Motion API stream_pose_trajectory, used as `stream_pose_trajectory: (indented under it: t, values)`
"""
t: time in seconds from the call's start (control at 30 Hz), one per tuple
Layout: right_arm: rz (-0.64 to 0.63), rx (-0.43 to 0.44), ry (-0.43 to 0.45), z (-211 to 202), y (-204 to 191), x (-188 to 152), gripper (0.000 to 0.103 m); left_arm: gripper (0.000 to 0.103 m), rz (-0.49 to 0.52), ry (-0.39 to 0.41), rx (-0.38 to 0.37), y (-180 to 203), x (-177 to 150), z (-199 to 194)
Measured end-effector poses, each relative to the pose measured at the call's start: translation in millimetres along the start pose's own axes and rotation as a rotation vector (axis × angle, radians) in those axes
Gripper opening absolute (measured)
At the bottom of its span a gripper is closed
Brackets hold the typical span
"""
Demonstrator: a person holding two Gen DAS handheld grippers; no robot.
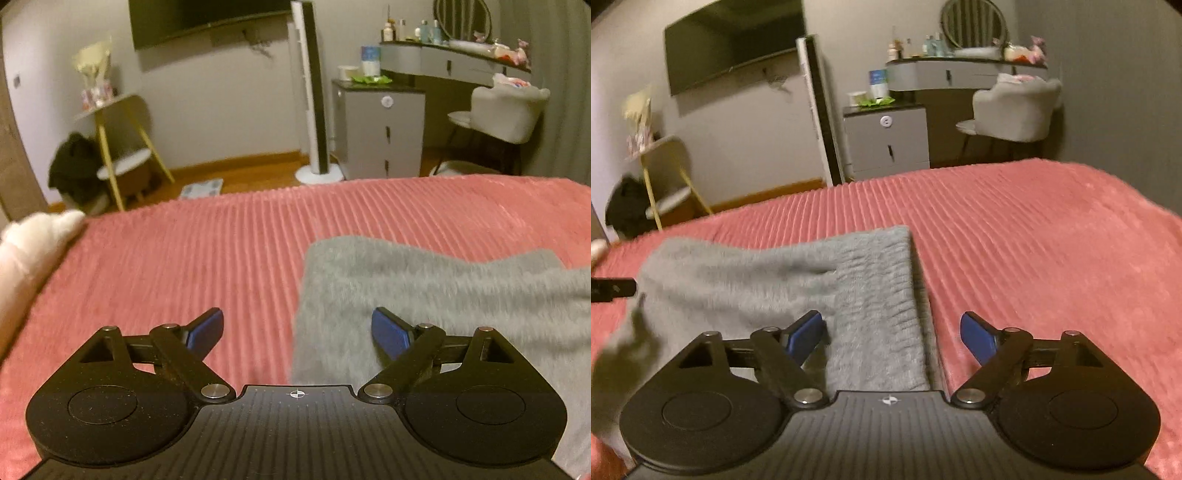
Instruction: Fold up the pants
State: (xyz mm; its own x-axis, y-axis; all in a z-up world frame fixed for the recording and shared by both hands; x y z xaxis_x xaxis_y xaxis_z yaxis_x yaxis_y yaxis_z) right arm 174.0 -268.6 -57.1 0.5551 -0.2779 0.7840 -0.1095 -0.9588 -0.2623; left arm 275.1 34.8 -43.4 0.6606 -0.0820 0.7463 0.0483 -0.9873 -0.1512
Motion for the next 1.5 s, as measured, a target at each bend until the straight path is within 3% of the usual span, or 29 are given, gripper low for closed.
stream_pose_trajectory:
  t: [0.07, 0.17, 0.2, 0.27, 0.3, 0.33, 0.4, 0.47, 0.5, 0.6, 0.7, 0.83, 0.87, 0.93, 1.17, 1.27, 1.3, 1.33, 1.43, 1.5]
  values:
    - [0.054, 0.054, -0.032, 10, 7, 9, 0.094, 0.092, -0.013, -0.027, 0.004, 2, -1, 14]
    - [0.016, 0.04, -0.125, 39, 8, 14, 0.09, 0.091, -0.029, -0.056, 0.014, 3, -9, 28]
    - [0.007, 0.071, -0.138, 45, 6, 14, 0.062, 0.088, -0.024, -0.046, 0.019, 3, -11, 28]
    - [-0.088, 0.082, -0.087, 42, -6, 19, 0.04, 0.087, 0.014, -0.005, 0.031, 8, -16, 25]
    - [-0.12, 0.111, -0.055, 39, -12, 22, 0.037, 0.087, 0.053, 0.012, 0.06, 11, -22, 24]
    - [-0.144, 0.111, -0.036, 40, -14, 23, 0.037, 0.087, 0.077, 0.023, 0.067, 15, -26, 26]
    - [-0.156, 0.069, -0.089, 60, -7, 15, 0.039, 0.088, 0.119, 0.033, 0.088, 22, -33, 29]
    - [-0.146, 0.037, -0.068, 66, 0, 9, 0.06, 0.088, 0.132, 0.036, 0.089, 24, -34, 25]
    - [-0.152, -0.012, -0.06, 64, 3, 10, 0.08, 0.088, 0.125, 0.032, 0.083, 23, -32, 20]
    - [-0.088, -0.028, -0.046, 37, 4, 15, 0.084, 0.087, 0.056, 0.042, 0.061, 10, -38, -9]
    - [0.029, 0.039, 0.006, -7, 1, 7, 0.084, 0.09, 0.009, 0.033, -0.021, 5, -64, -40]
    - [0.283, 0.185, -0.053, -46, 18, -33, 0.082, 0.094, -0.025, -0.05, -0.059, 3, -112, -49]
    - [0.34, 0.181, -0.072, -49, 24, -42, 0.079, 0.095, -0.06, -0.058, -0.061, 1, -123, -51]
    - [0.416, 0.215, -0.113, -46, 34, -53, 0.06, 0.095, -0.136, -0.076, -0.077, -5, -130, -57]
    - [0.826, 0.365, -0.155, -12, 49, -71, 0.062, 0.095, -0.474, -0.233, -0.168, -49, -155, -66]
    - [0.855, 0.354, -0.161, 4, 44, -72, 0.057, 0.092, -0.518, -0.256, -0.228, -52, -164, -68]
    - [0.854, 0.322, -0.162, 5, 44, -73, 0.042, 0.09, -0.523, -0.247, -0.263, -52, -162, -69]
    - [0.842, 0.304, -0.161, 9, 41, -70, 0.038, 0.088, -0.537, -0.243, -0.297, -52, -160, -69]
    - [0.78, 0.296, -0.124, -2, 33, -69, 0.034, 0.085, -0.629, -0.247, -0.394, -56, -159, -66]
    - [0.768, 0.296, -0.125, -3, 35, -71, 0.034, 0.085, -0.656, -0.283, -0.414, -56, -162, -55]
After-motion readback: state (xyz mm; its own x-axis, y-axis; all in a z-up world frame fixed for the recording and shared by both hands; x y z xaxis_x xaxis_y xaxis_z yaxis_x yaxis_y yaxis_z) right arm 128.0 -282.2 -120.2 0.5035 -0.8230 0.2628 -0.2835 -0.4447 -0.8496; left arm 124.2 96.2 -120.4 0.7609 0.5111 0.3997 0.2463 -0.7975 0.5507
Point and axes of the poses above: each gripper's, at about its wrist camera, not at the fingertips, and z roughly the way its jaws point, y to its right, x to its top, the point moved 4 cm from there along z, roughly the way its jaws point, and after that the axes turned 5 degrees about x, right-handed, at the moved point
